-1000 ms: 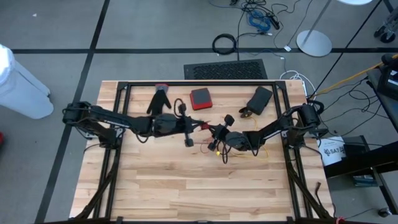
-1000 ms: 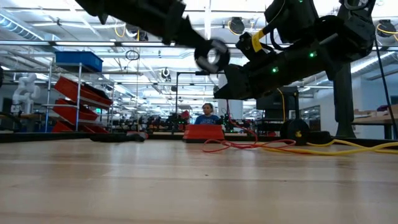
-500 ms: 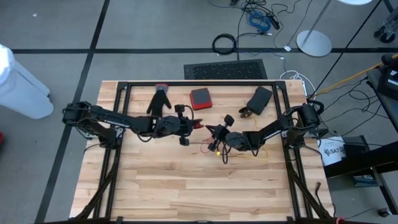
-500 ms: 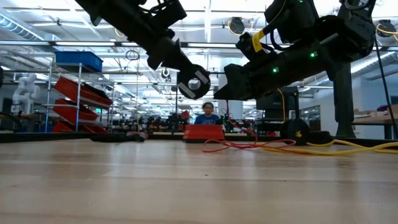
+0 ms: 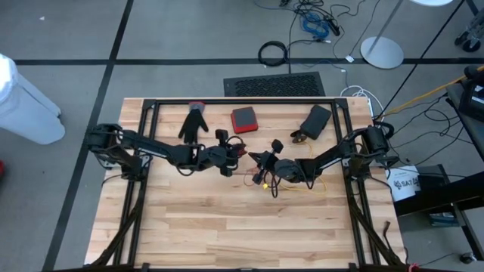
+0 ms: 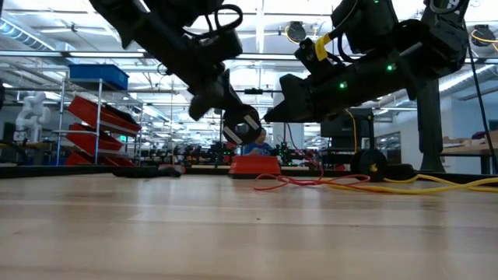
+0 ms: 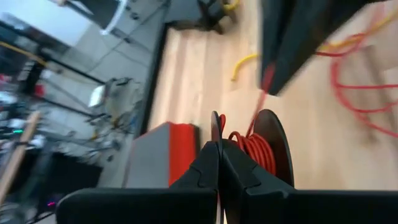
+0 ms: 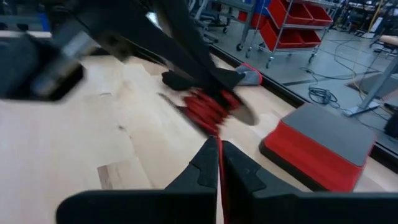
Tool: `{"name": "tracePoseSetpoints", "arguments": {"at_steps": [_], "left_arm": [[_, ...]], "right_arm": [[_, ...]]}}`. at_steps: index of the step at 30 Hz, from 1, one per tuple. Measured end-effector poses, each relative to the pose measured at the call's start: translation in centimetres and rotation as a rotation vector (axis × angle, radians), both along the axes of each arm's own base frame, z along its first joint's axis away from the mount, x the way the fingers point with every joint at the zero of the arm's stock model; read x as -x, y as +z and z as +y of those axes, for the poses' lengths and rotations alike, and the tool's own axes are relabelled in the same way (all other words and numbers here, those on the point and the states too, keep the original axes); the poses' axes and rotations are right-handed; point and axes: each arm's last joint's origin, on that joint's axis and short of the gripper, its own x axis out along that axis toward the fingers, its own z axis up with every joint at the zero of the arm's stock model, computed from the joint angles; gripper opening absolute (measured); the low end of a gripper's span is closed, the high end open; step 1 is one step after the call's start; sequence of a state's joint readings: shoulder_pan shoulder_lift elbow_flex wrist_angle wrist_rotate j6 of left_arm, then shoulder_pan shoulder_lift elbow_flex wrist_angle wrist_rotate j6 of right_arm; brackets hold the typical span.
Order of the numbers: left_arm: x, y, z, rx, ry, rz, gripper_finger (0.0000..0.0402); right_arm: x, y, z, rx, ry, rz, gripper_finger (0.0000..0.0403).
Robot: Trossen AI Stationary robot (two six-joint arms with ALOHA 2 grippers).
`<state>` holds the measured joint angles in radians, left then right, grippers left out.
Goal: Coil cords
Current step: Coil the red wire onto the spool
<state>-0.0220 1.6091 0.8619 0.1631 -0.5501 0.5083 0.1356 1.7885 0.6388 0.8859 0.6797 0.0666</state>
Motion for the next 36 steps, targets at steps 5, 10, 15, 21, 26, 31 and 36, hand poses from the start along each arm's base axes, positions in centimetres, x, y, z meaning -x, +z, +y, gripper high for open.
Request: {"name": "tracePoseSetpoints", "arguments": {"at_steps": [5,10,15,21,26,31,36], "left_arm": [[-0.6,0.0,0.2,-0.085,0.052,-0.048,0.0],[-1.2,-0.1,0.3,-0.139,0.072,-0.074,0.0],[-1.6,-1.0,0.3,-0.168,0.089,-0.061,0.0],[-1.9,-1.0,0.4,-0.176,0.105,-0.102,0.0],[-1.9,-0.8,0.5,-0.184,0.12,-0.119,0.0],[-2.1,-0.4,0.5,-0.178,0.132,-0.172,0.0],[-2.3,0.2,0.9,-0.17,0.149,-0.248,0.0]], "right_arm": [[-0.1,0.3,0.0,-0.005,0.013,-0.028,0.0],[-0.2,0.7,0.1,0.003,0.026,-0.062,0.0],[-0.3,0.9,0.2,-0.001,0.053,-0.09,0.0],[-0.3,1.1,0.3,-0.008,0.075,-0.108,0.0],[-0.4,1.5,0.4,-0.001,0.113,-0.14,0.0],[-0.7,1.8,0.5,-0.001,0.127,-0.151,0.0],[-1.2,2.3,0.7,0.02,0.152,-0.159,0.0]]}}
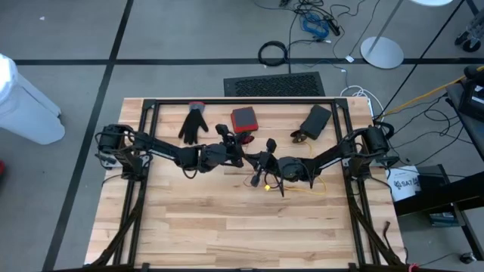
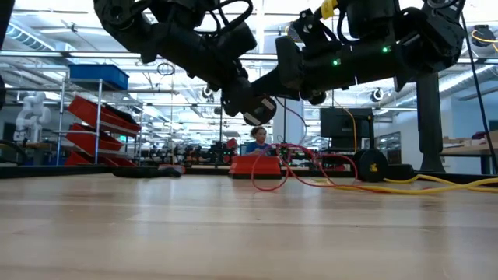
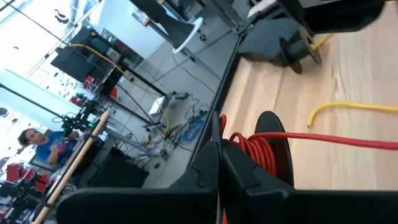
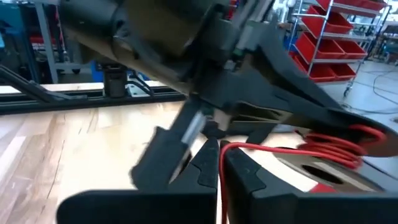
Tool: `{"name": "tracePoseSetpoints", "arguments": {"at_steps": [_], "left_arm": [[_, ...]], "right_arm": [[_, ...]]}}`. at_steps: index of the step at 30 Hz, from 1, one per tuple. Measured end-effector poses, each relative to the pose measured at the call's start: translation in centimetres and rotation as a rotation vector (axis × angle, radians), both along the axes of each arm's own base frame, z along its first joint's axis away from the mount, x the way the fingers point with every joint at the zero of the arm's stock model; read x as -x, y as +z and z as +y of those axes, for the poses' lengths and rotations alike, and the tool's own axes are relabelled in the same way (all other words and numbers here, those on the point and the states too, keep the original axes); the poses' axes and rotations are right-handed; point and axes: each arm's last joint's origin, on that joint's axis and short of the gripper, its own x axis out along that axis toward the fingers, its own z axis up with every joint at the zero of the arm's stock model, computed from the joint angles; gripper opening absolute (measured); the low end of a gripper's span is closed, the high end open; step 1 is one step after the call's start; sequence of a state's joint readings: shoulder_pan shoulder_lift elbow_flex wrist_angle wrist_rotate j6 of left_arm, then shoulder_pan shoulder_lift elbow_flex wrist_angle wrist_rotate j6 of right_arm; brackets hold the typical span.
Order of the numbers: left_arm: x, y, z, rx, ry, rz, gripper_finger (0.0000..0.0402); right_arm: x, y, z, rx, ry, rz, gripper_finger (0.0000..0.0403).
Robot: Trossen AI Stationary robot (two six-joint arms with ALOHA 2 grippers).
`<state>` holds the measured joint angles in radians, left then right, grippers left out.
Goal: Coil cords
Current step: Coil the red wire onto the spool
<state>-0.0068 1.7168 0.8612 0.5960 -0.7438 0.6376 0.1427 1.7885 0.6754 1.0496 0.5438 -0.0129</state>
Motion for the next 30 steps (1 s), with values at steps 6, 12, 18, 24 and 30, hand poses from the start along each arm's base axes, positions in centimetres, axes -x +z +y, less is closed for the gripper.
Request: {"name": "tracePoseSetpoints", "arguments": {"at_steps": [6,12,18,24,30], "left_arm": [[-0.2,0.5,0.1,0.075,-0.043,-0.112,0.0],[-0.4,0.9,0.0,0.168,-0.092,-0.219,0.0],[-0.5,1.3,-0.2,0.264,-0.111,-0.337,0.0],[-0.6,1.7,-0.2,0.365,-0.108,-0.461,0.0],[-0.7,2.1,-0.2,0.462,-0.141,-0.549,0.0]], "right_arm": [[-0.1,0.0,0.2,0.035,0.009,0.023,0.0],[-0.1,-0.1,0.2,0.053,0.012,0.042,0.0],[0.0,-0.2,0.1,0.081,-0.022,0.065,0.0],[0.2,-0.2,0.5,0.126,-0.095,0.085,0.0],[0.4,-0.2,1.1,0.194,-0.165,0.125,0.0]]}}
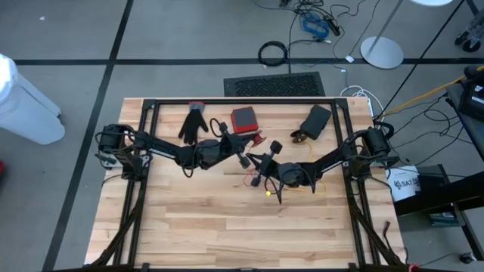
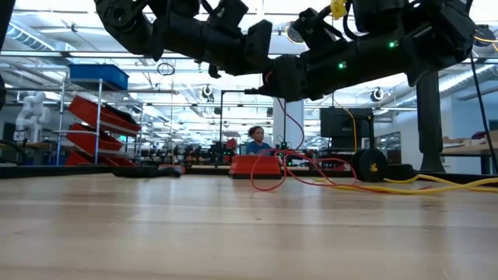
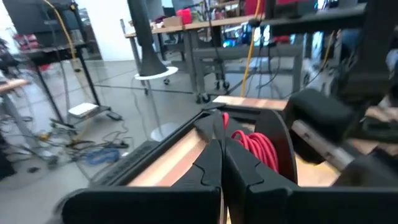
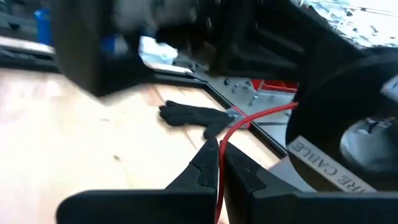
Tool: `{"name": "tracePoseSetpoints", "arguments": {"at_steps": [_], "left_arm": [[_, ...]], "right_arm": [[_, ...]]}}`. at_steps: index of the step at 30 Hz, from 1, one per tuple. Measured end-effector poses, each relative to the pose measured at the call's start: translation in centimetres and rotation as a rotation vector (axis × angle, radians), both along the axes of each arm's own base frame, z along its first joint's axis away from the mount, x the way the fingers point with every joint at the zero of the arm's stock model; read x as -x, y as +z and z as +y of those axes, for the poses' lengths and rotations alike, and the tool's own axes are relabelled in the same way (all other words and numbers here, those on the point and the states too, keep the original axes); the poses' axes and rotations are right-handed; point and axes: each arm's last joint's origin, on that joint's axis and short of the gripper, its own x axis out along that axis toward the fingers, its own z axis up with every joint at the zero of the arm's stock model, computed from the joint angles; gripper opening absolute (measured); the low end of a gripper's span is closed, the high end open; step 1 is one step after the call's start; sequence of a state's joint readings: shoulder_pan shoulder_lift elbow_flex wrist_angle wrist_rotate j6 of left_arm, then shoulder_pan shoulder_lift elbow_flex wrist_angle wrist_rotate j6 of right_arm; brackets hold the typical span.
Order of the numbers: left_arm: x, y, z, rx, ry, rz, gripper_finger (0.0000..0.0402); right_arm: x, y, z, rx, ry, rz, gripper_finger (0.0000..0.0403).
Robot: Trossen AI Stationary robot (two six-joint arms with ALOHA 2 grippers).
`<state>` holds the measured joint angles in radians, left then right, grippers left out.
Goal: Coil cords
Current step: Coil the red wire onto the spool
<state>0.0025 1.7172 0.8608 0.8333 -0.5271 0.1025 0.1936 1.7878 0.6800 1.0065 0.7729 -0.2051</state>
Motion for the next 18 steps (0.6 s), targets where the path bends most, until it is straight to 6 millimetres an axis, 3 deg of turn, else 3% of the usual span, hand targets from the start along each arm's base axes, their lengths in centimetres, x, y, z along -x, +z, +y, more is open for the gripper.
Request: {"name": "tracePoseSetpoints", "arguments": {"at_steps": [9,18], "left_arm": [[0.8,1.6,0.4,0.089,-0.078,-0.031,0.0],[3.5,5.6,0.3,0.092,-0.169,-0.021,0.0]], "right_arm": [[0.2,-0.7,-0.2,0.02,-0.069,0.075,0.0],[0.4,-1.0,-0.1,0.037,-0.089,0.111,0.0]]}}
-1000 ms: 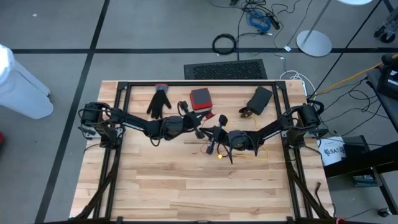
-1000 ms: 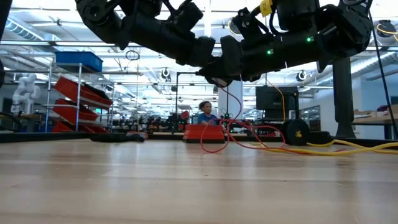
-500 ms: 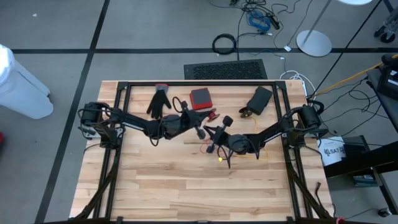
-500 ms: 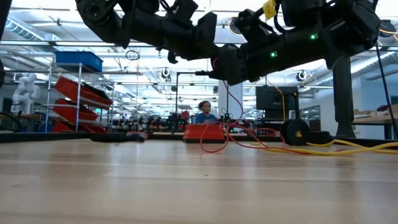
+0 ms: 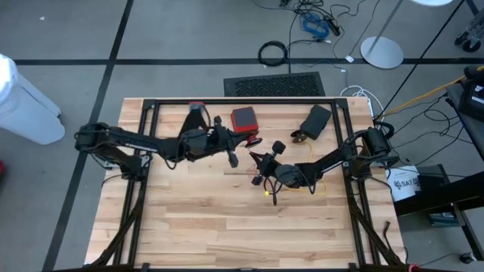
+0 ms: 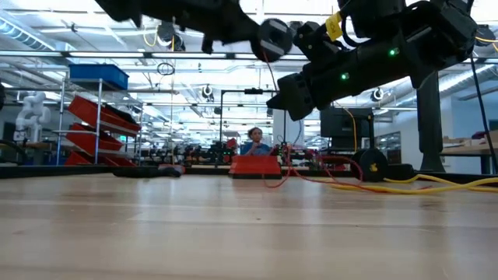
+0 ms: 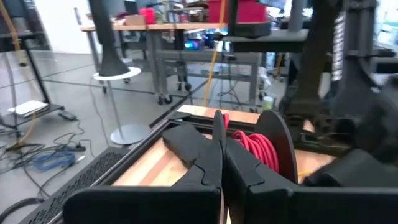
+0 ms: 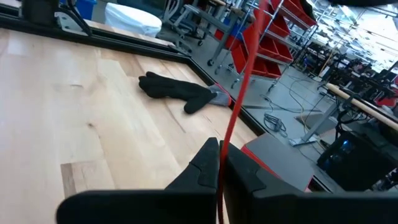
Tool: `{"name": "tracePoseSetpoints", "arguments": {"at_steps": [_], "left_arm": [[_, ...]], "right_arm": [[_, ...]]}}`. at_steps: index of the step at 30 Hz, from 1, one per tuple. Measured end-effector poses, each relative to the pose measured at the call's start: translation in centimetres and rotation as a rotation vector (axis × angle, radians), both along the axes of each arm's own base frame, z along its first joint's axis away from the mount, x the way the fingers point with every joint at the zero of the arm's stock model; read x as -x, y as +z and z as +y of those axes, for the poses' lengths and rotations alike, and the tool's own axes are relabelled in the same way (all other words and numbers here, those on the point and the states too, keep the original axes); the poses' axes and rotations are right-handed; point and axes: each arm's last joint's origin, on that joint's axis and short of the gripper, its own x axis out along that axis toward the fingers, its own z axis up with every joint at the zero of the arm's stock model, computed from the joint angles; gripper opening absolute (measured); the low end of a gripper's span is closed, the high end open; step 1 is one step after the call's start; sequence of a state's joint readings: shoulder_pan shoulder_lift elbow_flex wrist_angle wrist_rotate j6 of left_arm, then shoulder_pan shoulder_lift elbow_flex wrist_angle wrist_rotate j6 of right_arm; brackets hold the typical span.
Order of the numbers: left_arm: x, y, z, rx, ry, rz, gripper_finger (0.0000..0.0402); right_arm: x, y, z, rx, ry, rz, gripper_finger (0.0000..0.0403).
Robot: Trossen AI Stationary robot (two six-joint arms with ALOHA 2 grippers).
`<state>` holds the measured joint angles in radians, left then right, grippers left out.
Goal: Coil cords
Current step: Coil the red wire onto the spool
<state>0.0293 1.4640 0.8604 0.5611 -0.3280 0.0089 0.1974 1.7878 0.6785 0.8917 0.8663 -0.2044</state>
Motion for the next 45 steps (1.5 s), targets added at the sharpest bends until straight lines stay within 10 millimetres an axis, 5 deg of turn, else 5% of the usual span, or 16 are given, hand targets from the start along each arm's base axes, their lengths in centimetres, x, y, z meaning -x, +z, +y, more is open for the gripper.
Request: {"name": "tracePoseSetpoints", "arguments": {"at_steps": [10,24,35,45], "left_arm": [[3.6,2.4,-0.1,-0.046,-0.055,0.135,0.0],[3.6,0.4,-1.3,-0.037,-0.454,0.318,0.0],[4.2,-2.1,-0.4,-0.183,-0.23,0.615,0.0],[1.0,-6.6,-0.3,-0.309,-0.06,0.727,0.0]], "right_arm": [[0.0,-0.1,0.0,0.005,0.006,0.013,0.0],[0.0,-0.3,0.1,-0.005,0.035,0.03,0.0],[0.0,-0.3,0.1,-0.025,0.031,0.013,0.0],[-0.2,0.1,0.3,-0.064,0.105,-0.039,0.0]]}}
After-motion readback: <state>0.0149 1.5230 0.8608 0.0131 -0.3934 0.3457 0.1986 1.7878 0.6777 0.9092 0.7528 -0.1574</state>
